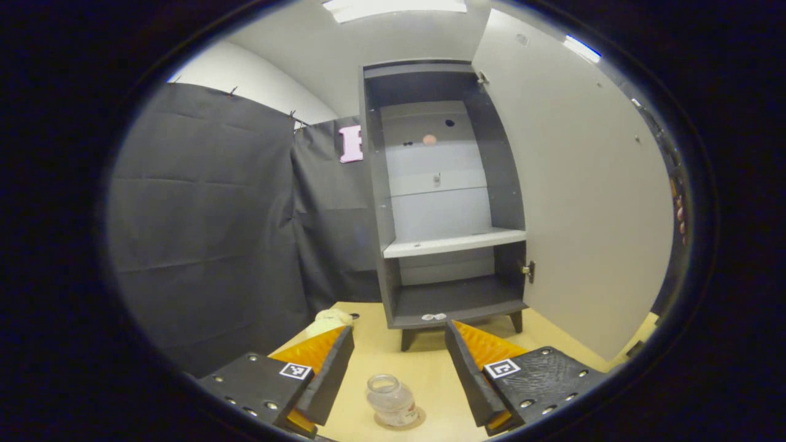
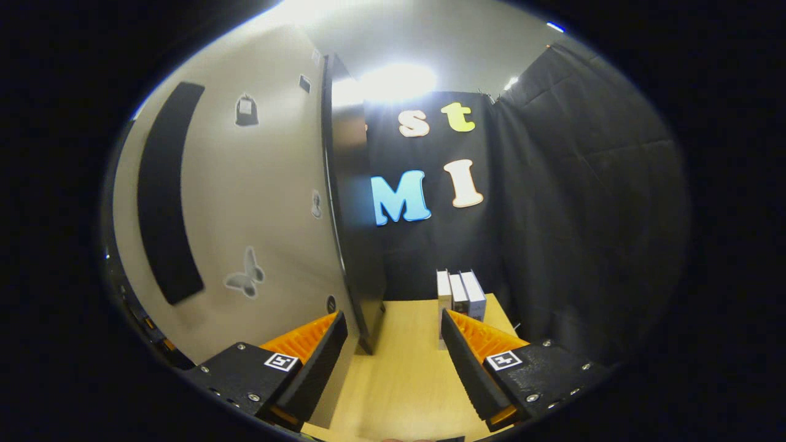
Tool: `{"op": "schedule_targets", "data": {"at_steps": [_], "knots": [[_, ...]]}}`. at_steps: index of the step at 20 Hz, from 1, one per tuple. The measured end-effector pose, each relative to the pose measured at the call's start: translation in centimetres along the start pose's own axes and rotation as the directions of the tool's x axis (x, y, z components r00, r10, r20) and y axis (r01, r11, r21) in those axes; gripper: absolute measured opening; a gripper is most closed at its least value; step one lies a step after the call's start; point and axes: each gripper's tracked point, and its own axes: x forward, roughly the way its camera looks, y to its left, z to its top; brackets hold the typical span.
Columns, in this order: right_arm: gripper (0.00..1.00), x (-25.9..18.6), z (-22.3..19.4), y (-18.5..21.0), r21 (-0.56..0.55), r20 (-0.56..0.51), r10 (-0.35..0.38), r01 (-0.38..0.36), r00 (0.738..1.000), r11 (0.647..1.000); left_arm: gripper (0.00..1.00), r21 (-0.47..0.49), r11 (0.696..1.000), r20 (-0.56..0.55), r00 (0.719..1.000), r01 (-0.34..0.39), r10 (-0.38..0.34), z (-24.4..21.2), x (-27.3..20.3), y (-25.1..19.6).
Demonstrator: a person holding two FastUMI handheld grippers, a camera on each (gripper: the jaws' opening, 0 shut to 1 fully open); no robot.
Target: Open the cabinet door with the right hand, grasp the bottle in the cabinet with the left hand and place it on the coaster, then close the cabinet door with the right hand.
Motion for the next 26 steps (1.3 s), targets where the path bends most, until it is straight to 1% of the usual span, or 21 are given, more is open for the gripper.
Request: {"op": "schedule_targets", "data": {"at_steps": [1, 3, 4, 5, 6, 7, 9, 11, 12, 13, 15, 17, 19, 20, 22, 23, 24, 25, 26], "knots": [[0.95, -0.5, 0.7, 0.5, 0.015, 0.008, 0.008, -0.008, 1.0, 1.0, 0.86, 0.006, 1.0, 0.009, 1.0, -0.005, 0.005, 2.1, -1.1, 0.3], [0.95, -1.8, 3.5, 1.1, 0.019, 0.067, 0.011, -0.012, 0.998, 1.0, 0.86, -0.01, 1.0, 0.052, 0.999, 0.001, 0.0, 6.4, -2.8, 0.3], [0.93, -2.6, 4.9, 1.6, 0.022, 0.1, 0.017, -0.02, 0.995, 1.0, 0.86, -0.035, 0.999, 0.075, 0.997, 0.025, -0.023, 8.1, -3.2, -0.4], [0.95, -3.1, 5.9, 2.3, 0.021, 0.122, 0.034, -0.036, 0.992, 0.999, 0.89, -0.065, 0.997, 0.084, 0.996, 0.047, -0.041, 9.1, -3.7, -0.8], [0.95, -3.8, 6.7, 3.0, 0.01, 0.141, 0.056, -0.058, 0.988, 0.998, 0.86, -0.081, 0.995, 0.077, 0.996, 0.059, -0.053, 9.4, -4.0, -0.9], [0.95, -4.3, 7.5, 3.5, -0.008, 0.158, 0.071, -0.07, 0.985, 0.997, 0.86, -0.078, 0.996, 0.065, 0.997, 0.053, -0.047, 9.5, -4.1, -0.5], [0.95, -5.5, 8.6, 4.0, -0.047, 0.185, 0.101, -0.093, 0.978, 0.995, 0.86, -0.063, 0.997, 0.076, 0.997, 0.034, -0.029, 10.3, -4.0, 0.2], [0.95, -6.1, 8.9, 4.7, -0.075, 0.196, 0.128, -0.115, 0.972, 0.991, 0.86, -0.062, 0.997, 0.083, 0.996, 0.045, -0.039, 10.4, -3.8, -0.2], [0.91, -6.0, 8.8, 5.0, -0.08, 0.19, 0.137, -0.123, 0.972, 0.989, 0.86, -0.049, 0.998, 0.085, 0.996, 0.041, -0.037, 10.6, -3.7, 0.0], [0.95, -6.0, 8.6, 5.3, -0.072, 0.183, 0.144, -0.133, 0.973, 0.988, 0.86, -0.033, 0.999, 0.086, 0.996, 0.039, -0.036, 10.6, -3.4, 0.1], [0.93, -5.8, 8.2, 6.5, -0.046, 0.163, 0.169, -0.163, 0.972, 0.986, 0.86, -0.022, 0.999, 0.085, 0.995, 0.044, -0.042, 10.6, -2.7, 0.1], [0.93, -5.6, 8.1, 7.9, -0.037, 0.152, 0.19, -0.187, 0.97, 0.982, 0.86, -0.038, 0.998, 0.089, 0.994, 0.059, -0.055, 10.8, -2.2, 0.0], [0.93, -5.5, 8.1, 9.7, -0.05, 0.146, 0.21, -0.205, 0.967, 0.977, 0.92, -0.032, 0.998, 0.089, 0.995, 0.056, -0.053, 11.0, -1.9, 1.1], [0.93, -5.3, 7.9, 10.6, -0.054, 0.144, 0.22, -0.215, 0.965, 0.975, 0.86, -0.029, 0.998, 0.089, 0.995, 0.052, -0.049, 10.9, -1.7, 1.7], [0.93, -5.0, 7.6, 12.5, -0.052, 0.138, 0.242, -0.237, 0.961, 0.97, 0.86, -0.039, 0.998, 0.094, 0.995, 0.047, -0.043, 11.1, -1.8, 2.9], [0.93, -4.8, 7.4, 13.5, -0.046, 0.133, 0.253, -0.249, 0.958, 0.968, 0.92, -0.042, 0.998, 0.1, 0.994, 0.044, -0.039, 11.2, -1.8, 3.5], [0.94, -4.5, 7.3, 14.4, -0.042, 0.135, 0.264, -0.261, 0.955, 0.964, 0.92, -0.042, 0.998, 0.106, 0.994, 0.039, -0.035, 11.4, -1.8, 4.2], [0.93, -4.2, 7.3, 15.4, -0.041, 0.136, 0.272, -0.269, 0.953, 0.962, 0.86, -0.037, 0.999, 0.104, 0.994, 0.032, -0.028, 11.3, -1.6, 4.8], [0.93, -3.8, 7.3, 16.2, -0.039, 0.135, 0.278, -0.275, 0.951, 0.961, 0.86, -0.033, 0.999, 0.099, 0.995, 0.019, -0.016, 11.2, -1.4, 5.6]]}}
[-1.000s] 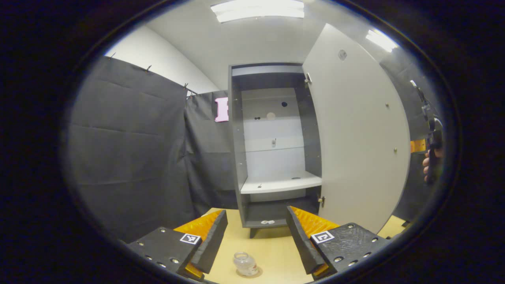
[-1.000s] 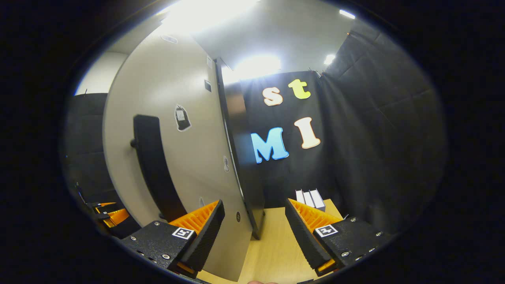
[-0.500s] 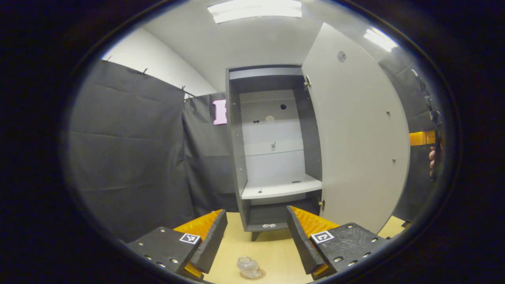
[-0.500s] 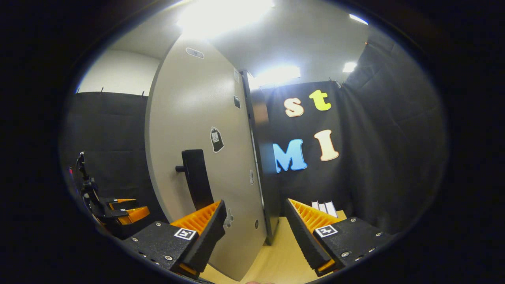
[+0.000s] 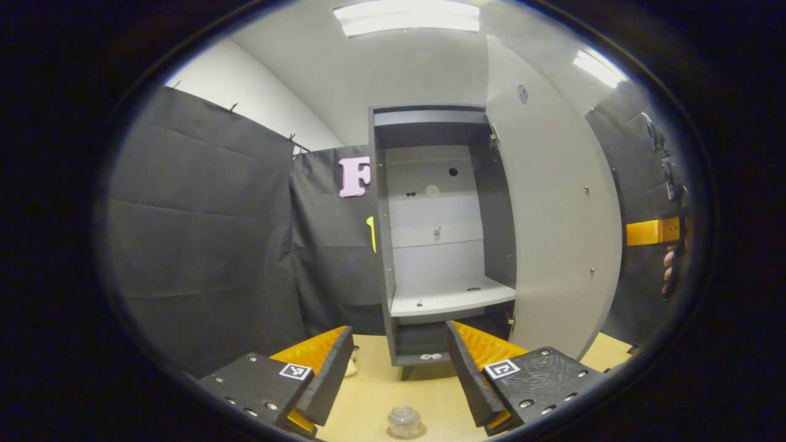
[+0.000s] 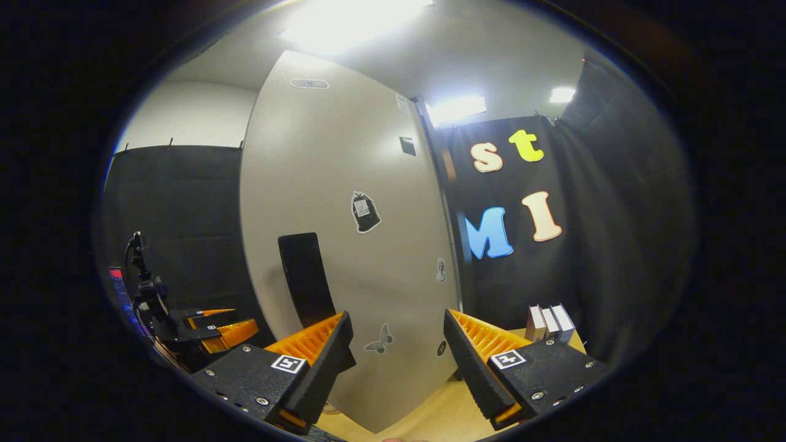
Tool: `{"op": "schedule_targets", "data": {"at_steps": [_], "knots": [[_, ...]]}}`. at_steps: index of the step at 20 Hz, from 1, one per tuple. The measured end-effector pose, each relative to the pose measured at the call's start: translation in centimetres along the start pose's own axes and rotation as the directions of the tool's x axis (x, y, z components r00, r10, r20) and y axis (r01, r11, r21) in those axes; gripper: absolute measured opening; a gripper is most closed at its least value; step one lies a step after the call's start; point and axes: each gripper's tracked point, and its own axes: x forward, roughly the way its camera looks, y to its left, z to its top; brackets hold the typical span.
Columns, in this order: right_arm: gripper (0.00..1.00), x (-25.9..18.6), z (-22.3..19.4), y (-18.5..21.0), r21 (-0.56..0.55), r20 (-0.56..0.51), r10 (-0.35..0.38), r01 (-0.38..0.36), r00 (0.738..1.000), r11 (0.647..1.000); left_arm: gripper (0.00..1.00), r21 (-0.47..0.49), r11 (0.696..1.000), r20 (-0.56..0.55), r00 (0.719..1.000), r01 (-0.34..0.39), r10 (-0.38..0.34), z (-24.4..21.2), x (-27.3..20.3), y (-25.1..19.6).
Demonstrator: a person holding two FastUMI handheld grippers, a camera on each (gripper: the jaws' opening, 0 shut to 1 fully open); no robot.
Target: Open the cabinet door with the right hand, grasp the bottle in the cabinet with the left hand and place it on the coaster, then close the cabinet door with the right hand.
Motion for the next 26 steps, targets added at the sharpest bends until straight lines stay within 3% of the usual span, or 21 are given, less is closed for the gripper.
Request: {"op": "schedule_targets", "data": {"at_steps": [2, 4, 5, 9, 11, 13, 16, 19, 20, 21, 25, 26], "knots": [[0.94, 1.5, 0.3, 1.4, 0.002, 0.002, 0.023, -0.023, 1.0, 1.0, 0.92, -0.01, 1.0, 0.002, 1.0, -0.017, 0.017, 0.3, 0.5, 1.2], [0.93, 3.3, 0.4, 2.8, 0.021, -0.001, 0.052, -0.052, 0.999, 0.998, 0.92, -0.016, 0.999, -0.007, 0.999, -0.032, 0.032, 0.1, 1.3, 2.5], [0.93, 4.2, 0.3, 3.6, 0.039, -0.006, 0.074, -0.074, 0.997, 0.997, 0.86, -0.016, 0.999, -0.01, 0.999, -0.043, 0.043, -0.1, 1.8, 3.2], [0.94, 8.1, 0.0, 7.1, 0.072, -0.012, 0.187, -0.186, 0.982, 0.98, 0.92, 0.004, 0.994, -0.04, 0.993, -0.111, 0.111, -0.8, 4.4, 6.1], [0.93, 10.1, -1.4, 7.7, 0.096, -0.032, 0.232, -0.228, 0.972, 0.969, 0.86, 0.018, 0.991, -0.052, 0.99, -0.13, 0.131, -1.0, 5.8, 7.0], [0.94, 12.1, -1.9, 7.2, 0.111, -0.027, 0.226, -0.222, 0.974, 0.969, 0.92, 0.039, 0.99, -0.051, 0.989, -0.133, 0.135, -1.1, 7.0, 7.5], [0.93, 13.0, -1.8, 5.3, 0.15, -0.03, 0.125, -0.119, 0.992, 0.982, 0.86, 0.035, 0.996, -0.038, 0.996, -0.079, 0.08, -0.8, 8.0, 6.6], [0.94, 11.7, -0.4, 3.3, 0.043, 0.0, -0.049, 0.049, 0.999, 0.998, 0.92, 0.004, 0.999, -0.009, 0.999, 0.032, -0.032, -0.2, 8.7, 4.9], [0.94, 10.9, -0.3, 2.6, -0.017, 0.008, -0.126, 0.126, 0.992, 0.992, 0.86, -0.007, 0.998, -0.005, 0.998, 0.065, -0.065, -0.3, 8.7, 4.3], [0.94, 10.1, -0.4, 2.1, -0.062, 0.013, -0.185, 0.185, 0.983, 0.981, 0.89, -0.018, 0.996, -0.004, 0.996, 0.087, -0.087, -0.4, 8.5, 3.8], [0.95, 8.5, -1.7, 1.9, -0.136, 0.022, -0.32, 0.319, 0.947, 0.938, 0.86, -0.068, 0.994, -0.001, 0.997, 0.083, -0.084, 0.3, 8.6, 2.5], [0.95, 8.7, -1.6, 1.6, -0.153, 0.043, -0.34, 0.342, 0.94, 0.927, 0.92, -0.071, 0.995, -0.004, 0.997, 0.074, -0.074, 0.5, 8.8, 2.1]]}}
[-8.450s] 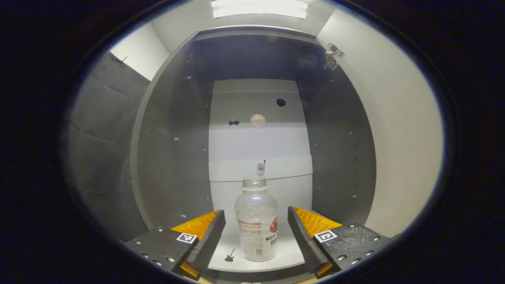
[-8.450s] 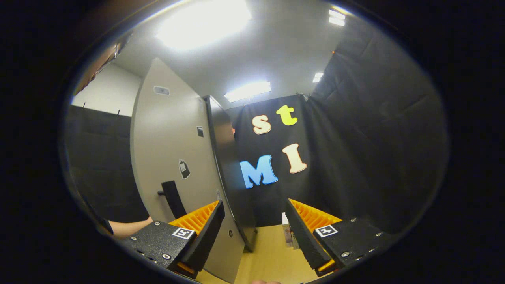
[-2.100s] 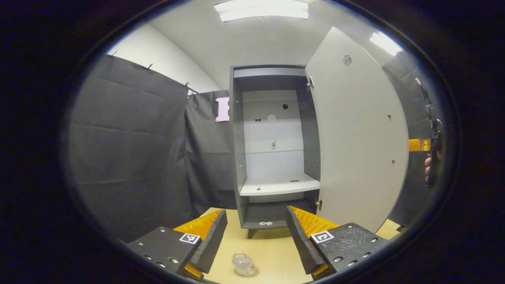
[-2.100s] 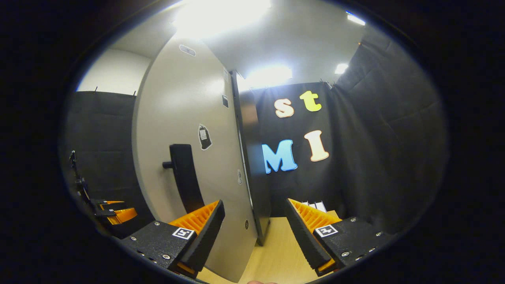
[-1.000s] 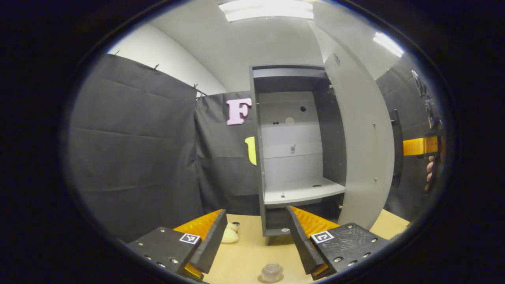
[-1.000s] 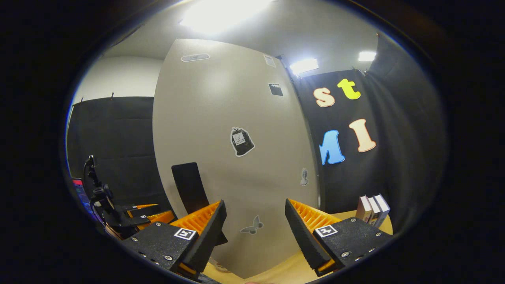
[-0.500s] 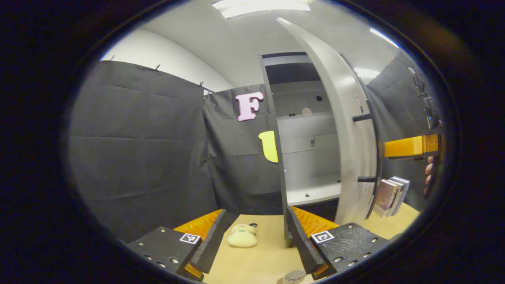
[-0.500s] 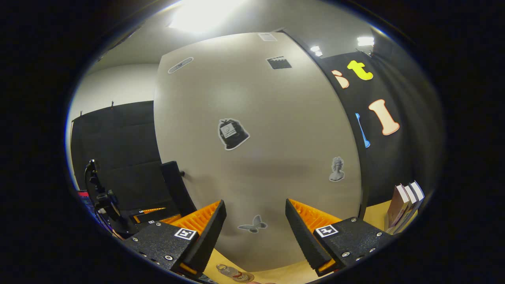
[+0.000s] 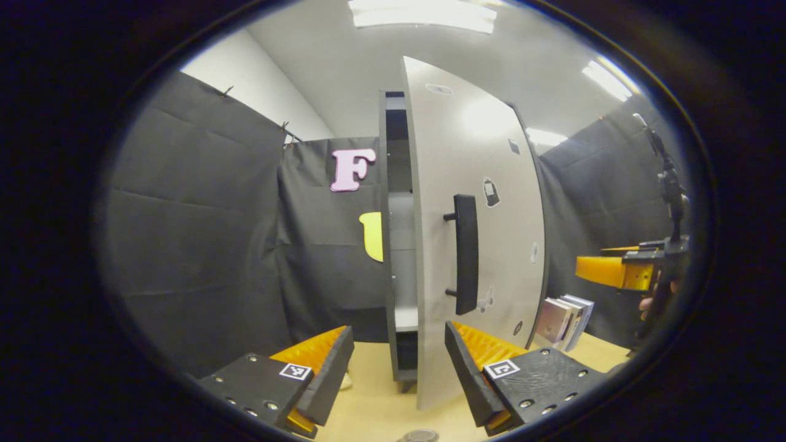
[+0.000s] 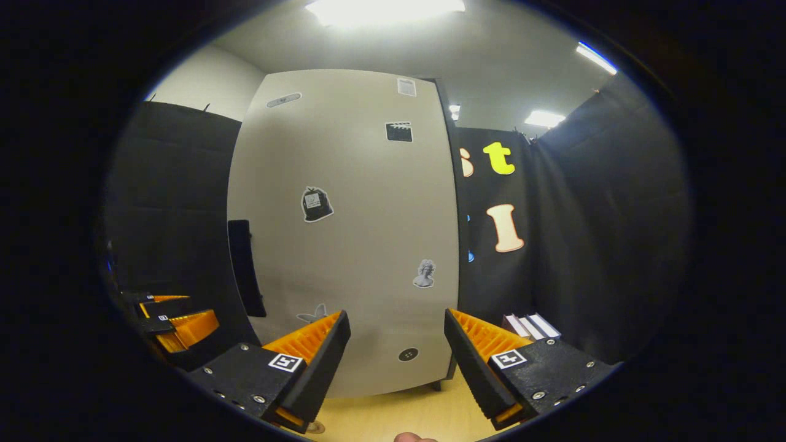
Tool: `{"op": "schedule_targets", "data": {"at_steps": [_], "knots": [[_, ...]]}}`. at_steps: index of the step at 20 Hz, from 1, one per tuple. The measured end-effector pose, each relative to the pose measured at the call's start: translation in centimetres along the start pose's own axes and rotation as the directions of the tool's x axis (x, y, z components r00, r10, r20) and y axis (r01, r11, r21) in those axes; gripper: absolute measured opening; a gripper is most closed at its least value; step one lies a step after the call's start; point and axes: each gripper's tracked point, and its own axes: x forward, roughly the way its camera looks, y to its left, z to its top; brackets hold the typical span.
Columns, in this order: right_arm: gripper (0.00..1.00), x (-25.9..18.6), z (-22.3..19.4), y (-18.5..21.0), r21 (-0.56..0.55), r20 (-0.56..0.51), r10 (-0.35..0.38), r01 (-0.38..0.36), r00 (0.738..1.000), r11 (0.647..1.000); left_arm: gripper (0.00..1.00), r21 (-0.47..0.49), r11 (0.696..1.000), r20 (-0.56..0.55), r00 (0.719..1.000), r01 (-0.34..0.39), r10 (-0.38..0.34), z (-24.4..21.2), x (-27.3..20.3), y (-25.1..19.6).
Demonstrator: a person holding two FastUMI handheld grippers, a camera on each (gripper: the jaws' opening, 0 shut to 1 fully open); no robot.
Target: Open the cabinet door with the right hand, grasp the bottle in the cabinet with the left hand and place it on the coaster, then close the cabinet door with the right hand.
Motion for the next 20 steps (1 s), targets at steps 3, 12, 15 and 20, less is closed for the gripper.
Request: {"op": "schedule_targets", "data": {"at_steps": [3, 12, 15, 20], "knots": [[0.92, 1.3, -0.8, 0.1, -0.016, 0.017, -0.019, 0.019, 1.0, 1.0, 0.86, 0.052, 0.998, 0.013, 0.999, -0.038, 0.037, 0.8, 1.3, -1.2], [0.95, 1.7, -0.9, 0.9, -0.027, 0.092, -0.01, 0.012, 0.996, 1.0, 0.86, 0.098, 0.995, 0.054, 0.999, 0.0, -0.005, 1.0, 4.0, -7.3], [0.95, 2.0, -1.2, 1.0, -0.039, 0.085, 0.014, -0.01, 0.996, 0.999, 0.86, 0.087, 0.996, 0.07, 0.998, -0.013, 0.007, 1.5, 3.9, -7.6], [0.95, 2.7, -2.3, 0.7, -0.038, 0.035, 0.027, -0.025, 0.999, 0.999, 0.86, 0.057, 0.998, 0.028, 0.999, -0.019, 0.017, 0.0, 4.3, -8.5]]}}
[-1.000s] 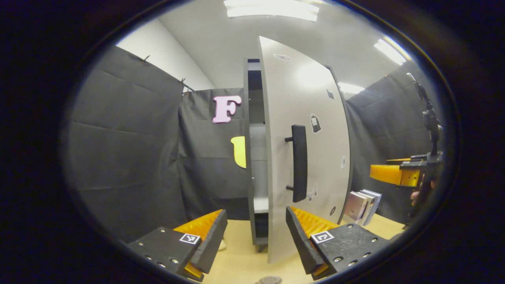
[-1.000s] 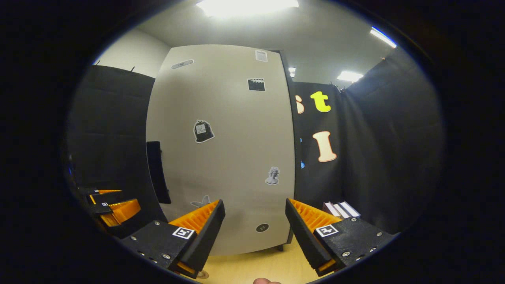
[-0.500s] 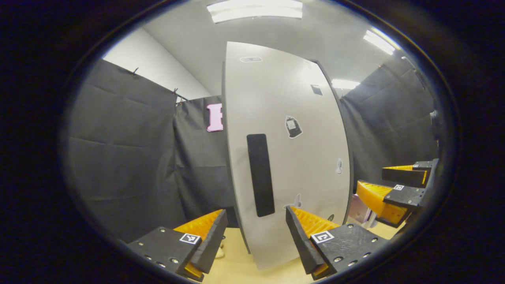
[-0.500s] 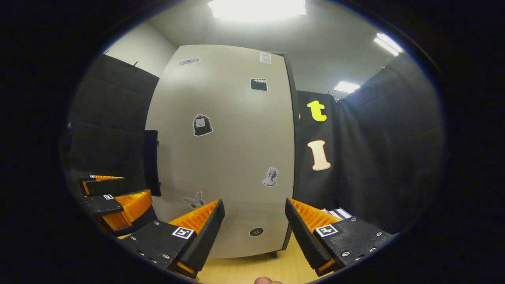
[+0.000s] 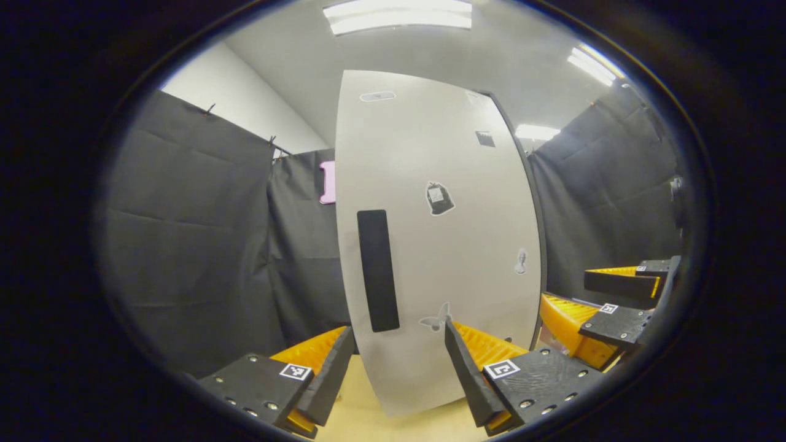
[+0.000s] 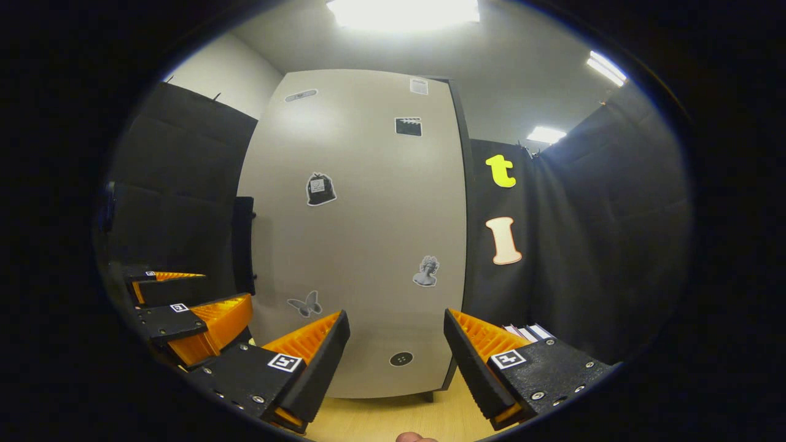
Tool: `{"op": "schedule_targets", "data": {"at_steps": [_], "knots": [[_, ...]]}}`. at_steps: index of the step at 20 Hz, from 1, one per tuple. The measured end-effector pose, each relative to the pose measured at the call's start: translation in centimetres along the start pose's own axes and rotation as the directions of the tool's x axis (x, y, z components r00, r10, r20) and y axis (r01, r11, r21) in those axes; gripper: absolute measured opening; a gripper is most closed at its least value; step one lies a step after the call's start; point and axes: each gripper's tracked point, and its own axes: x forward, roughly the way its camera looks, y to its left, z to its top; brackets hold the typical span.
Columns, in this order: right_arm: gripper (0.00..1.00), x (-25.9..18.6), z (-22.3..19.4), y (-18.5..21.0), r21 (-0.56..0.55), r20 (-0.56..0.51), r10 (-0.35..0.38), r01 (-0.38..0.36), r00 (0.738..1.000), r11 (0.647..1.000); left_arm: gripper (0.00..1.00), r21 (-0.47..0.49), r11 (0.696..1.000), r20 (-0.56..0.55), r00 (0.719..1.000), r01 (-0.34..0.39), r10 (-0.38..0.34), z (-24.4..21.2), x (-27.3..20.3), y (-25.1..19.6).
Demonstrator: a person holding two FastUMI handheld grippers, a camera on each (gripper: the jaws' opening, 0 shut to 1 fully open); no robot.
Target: Open the cabinet door with the right hand, grasp the bottle in the cabinet with the left hand and place it on the coaster, then close the cabinet door with the right hand.
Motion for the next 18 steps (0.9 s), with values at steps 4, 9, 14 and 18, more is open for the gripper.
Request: {"op": "schedule_targets", "data": {"at_steps": [4, 9, 14, 18], "knots": [[0.95, 0.7, -0.5, 0.0, -0.003, -0.022, 0.016, -0.016, 1.0, 1.0, 0.86, -0.004, 1.0, -0.013, 1.0, -0.013, 0.013, -0.6, 0.2, 0.3], [0.95, 0.8, -0.6, 0.7, -0.024, -0.023, 0.041, -0.042, 0.999, 0.999, 0.86, -0.013, 1.0, 0.009, 1.0, -0.021, 0.021, -0.1, 0.0, 0.2], [0.95, 0.4, 0.1, 1.0, -0.019, -0.002, 0.045, -0.045, 0.999, 0.999, 0.86, -0.002, 1.0, 0.028, 1.0, -0.015, 0.015, 0.3, -0.3, 0.1], [0.95, 0.1, 0.5, 1.0, -0.019, 0.002, 0.045, -0.045, 0.999, 0.999, 0.86, -0.036, 0.999, 0.025, 1.0, -0.012, 0.013, 0.3, -0.4, 0.2]]}}
